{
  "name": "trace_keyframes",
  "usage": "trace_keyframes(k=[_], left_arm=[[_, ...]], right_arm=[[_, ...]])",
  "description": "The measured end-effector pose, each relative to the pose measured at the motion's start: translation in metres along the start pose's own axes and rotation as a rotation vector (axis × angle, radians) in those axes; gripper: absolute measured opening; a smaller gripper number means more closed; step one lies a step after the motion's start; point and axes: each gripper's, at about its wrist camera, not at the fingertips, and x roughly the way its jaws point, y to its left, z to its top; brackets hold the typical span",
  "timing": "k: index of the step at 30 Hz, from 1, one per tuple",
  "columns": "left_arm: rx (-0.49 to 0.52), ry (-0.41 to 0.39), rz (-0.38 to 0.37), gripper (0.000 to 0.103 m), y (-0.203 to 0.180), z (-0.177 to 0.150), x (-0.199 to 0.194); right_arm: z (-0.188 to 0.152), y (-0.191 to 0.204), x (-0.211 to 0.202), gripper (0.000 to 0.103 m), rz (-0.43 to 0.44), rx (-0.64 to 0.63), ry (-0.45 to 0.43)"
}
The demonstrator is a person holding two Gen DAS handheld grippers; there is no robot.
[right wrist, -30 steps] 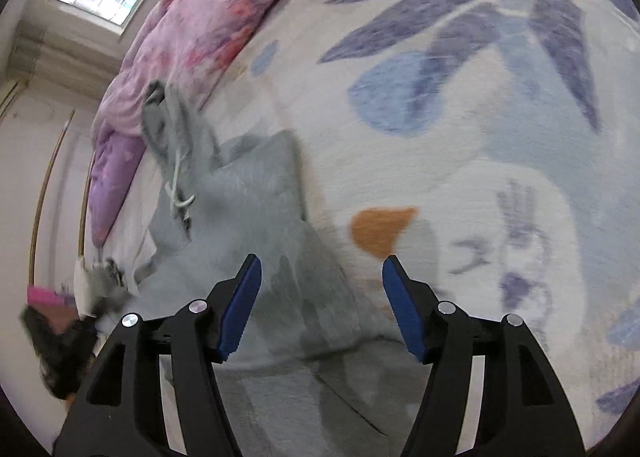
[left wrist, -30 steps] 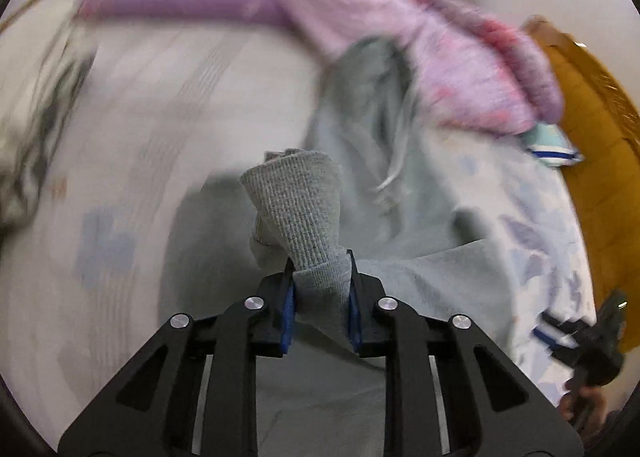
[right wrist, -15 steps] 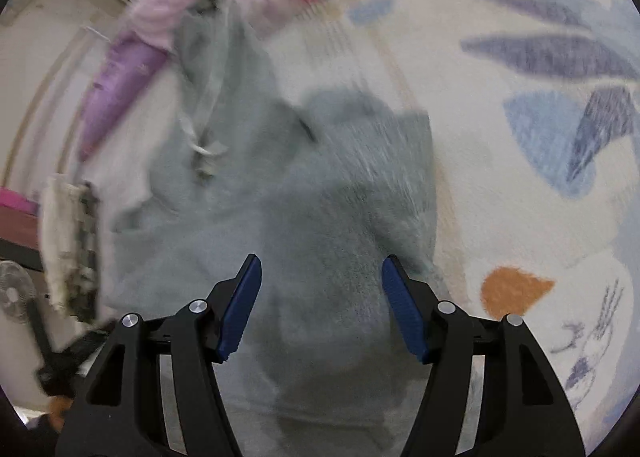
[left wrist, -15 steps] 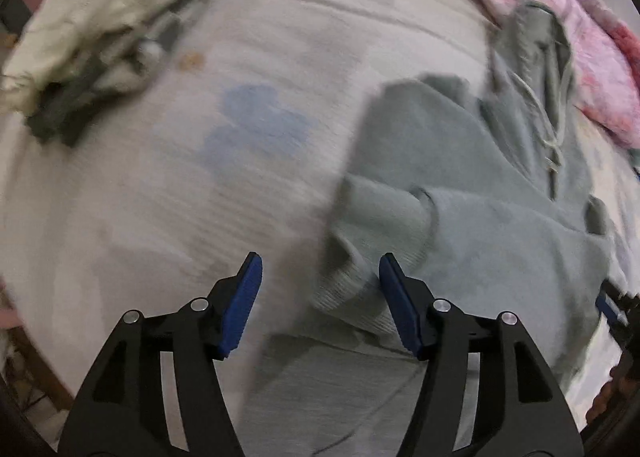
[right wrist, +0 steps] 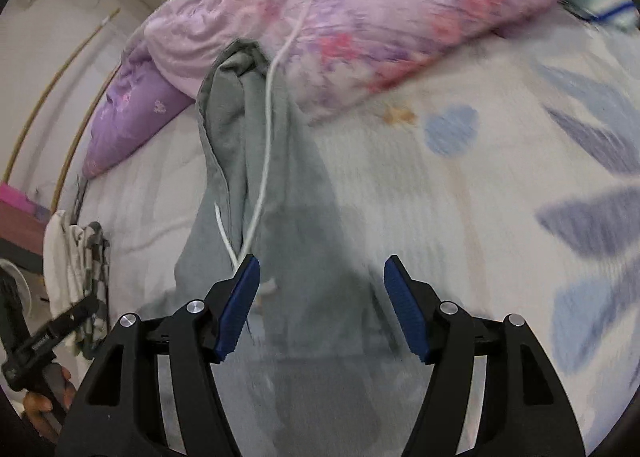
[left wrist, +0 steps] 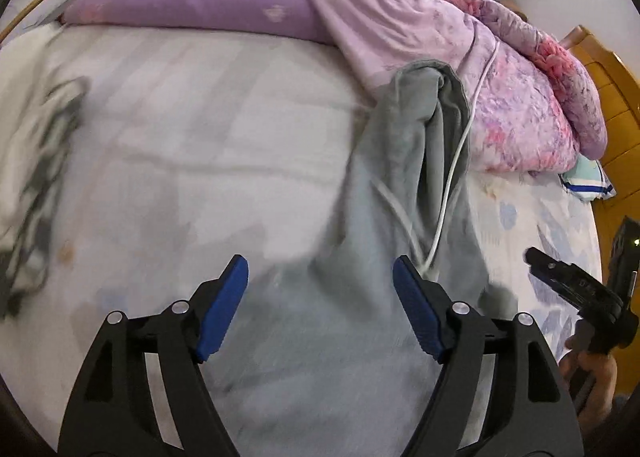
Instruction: Fold large clothes
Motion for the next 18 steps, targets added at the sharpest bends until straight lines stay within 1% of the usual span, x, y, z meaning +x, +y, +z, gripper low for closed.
trace_keyframes(k=[3,4,5,7,8,9,10,11,12,13,15,18], left_arm=[[0.019,0.052,-0.052,0.076,-0.014,0.026,0.040],[0.025,0.067,-0.044,0.076,-0.018,0.029,0.050],[0.044,0.091,-0.015,0.076,-0.024,0.035,0.067],[0.057,0.111,-0.016,0.076,-0.031,0.042,0.086],[0.062,0.136,-0.022,0.076,-0.034,0.047,0.097],[0.069,0.143,-0.024,0.076,-0.036,0.050,0.102],[0.069,0.133,-0.026,0.076,-0.037,0.053,0.106],[0.061,0.123,-0.034,0.076,-0.037,0.057,0.110],[0.045,0.129,-0.042,0.076,-0.037,0.062,0.116],[0.032,0.135,-0.048,0.076,-0.037,0.066,0.122],[0.019,0.124,-0.051,0.076,-0.038,0.073,0.128],[0.032,0.109,-0.057,0.076,-0.048,0.084,0.139]], right_arm=[[0.024,0.007,0.033,0.062,0.029,0.012,0.024],[0.029,0.010,0.040,0.062,0.037,0.009,0.030],[0.037,0.012,0.054,0.062,0.052,0.023,0.044],[0.048,0.011,0.072,0.062,0.087,0.068,0.062],[0.054,0.011,0.082,0.062,0.082,0.081,0.071],[0.057,0.011,0.088,0.062,0.065,0.079,0.073],[0.058,0.010,0.093,0.056,0.054,0.077,0.081],[0.060,0.007,0.101,0.042,0.060,0.084,0.094],[0.061,0.004,0.104,0.030,0.071,0.092,0.097],[0.060,0.000,0.106,0.007,0.089,0.103,0.098],[0.057,-0.012,0.099,0.008,0.123,0.128,0.074],[0.052,-0.029,0.080,0.007,0.163,0.153,0.032]])
